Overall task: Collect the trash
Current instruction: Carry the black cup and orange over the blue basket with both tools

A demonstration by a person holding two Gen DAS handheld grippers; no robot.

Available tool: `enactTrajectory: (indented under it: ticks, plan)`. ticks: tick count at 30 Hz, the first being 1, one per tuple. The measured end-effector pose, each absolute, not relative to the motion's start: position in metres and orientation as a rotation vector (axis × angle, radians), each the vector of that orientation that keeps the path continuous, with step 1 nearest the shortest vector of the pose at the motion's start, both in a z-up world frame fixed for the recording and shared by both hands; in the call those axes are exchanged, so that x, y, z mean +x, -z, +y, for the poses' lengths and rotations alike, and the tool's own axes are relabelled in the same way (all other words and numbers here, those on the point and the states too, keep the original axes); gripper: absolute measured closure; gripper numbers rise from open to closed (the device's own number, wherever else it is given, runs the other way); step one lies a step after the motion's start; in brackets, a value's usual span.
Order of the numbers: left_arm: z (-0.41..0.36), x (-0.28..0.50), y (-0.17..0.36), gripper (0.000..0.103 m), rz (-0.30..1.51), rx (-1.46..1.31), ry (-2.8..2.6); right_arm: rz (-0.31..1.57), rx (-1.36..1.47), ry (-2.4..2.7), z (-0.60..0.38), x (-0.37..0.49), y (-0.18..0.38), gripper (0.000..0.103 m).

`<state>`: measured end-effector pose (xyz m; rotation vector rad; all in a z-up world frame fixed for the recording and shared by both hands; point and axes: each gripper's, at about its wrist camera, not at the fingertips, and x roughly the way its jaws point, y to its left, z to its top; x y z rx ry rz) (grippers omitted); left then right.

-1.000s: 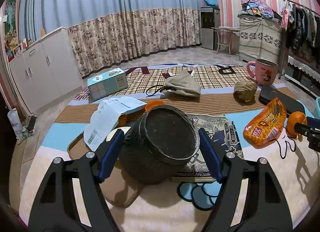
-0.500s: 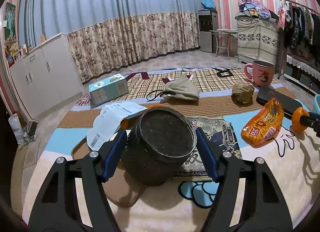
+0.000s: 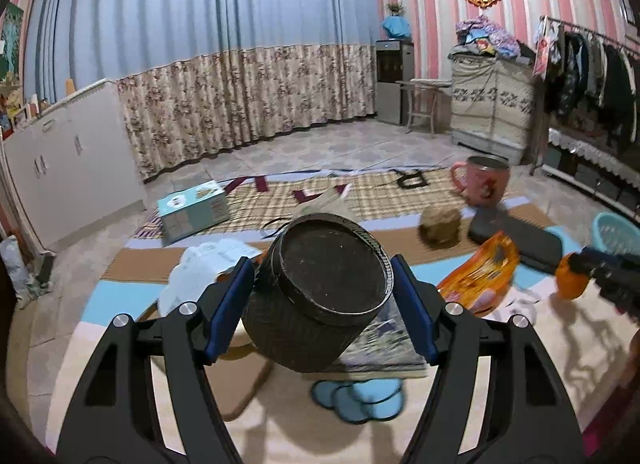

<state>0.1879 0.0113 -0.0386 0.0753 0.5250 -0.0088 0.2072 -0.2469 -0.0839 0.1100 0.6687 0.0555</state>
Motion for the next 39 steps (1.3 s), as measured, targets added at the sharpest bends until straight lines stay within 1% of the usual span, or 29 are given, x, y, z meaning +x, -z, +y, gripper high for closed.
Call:
enactTrajectory:
  ticks: [5, 11, 24, 36, 38, 39]
  plan:
    - [-0.011, 0.187, 0.032, 0.035, 0.534, 0.041, 0.064, 0.656, 0.134, -0.045, -0.26, 0.201, 0.076, 0.071]
    - [-0.054, 0.188, 0.028, 0.035, 0.522, 0.092, 0.123, 0.621, 0.131, -0.007, -0.284, 0.191, 0.06, 0.072]
    - [-0.18, 0.187, 0.01, 0.035, 0.503, 0.094, 0.341, 0.575, 0.155, 0.201, -0.415, 0.151, 0.024, 0.072]
    - [-0.293, 0.176, 0.013, 0.035, 0.522, 0.12, 0.519, 0.586, 0.181, 0.302, -0.489, 0.125, 0.024, 0.072]
    - [-0.308, 0.175, 0.016, 0.035, 0.531, 0.127, 0.535, 0.589, 0.186, 0.312, -0.499, 0.124, 0.026, 0.079]
    - [-0.313, 0.175, 0.018, 0.035, 0.536, 0.128, 0.541, 0.591, 0.19, 0.315, -0.5, 0.123, 0.026, 0.08]
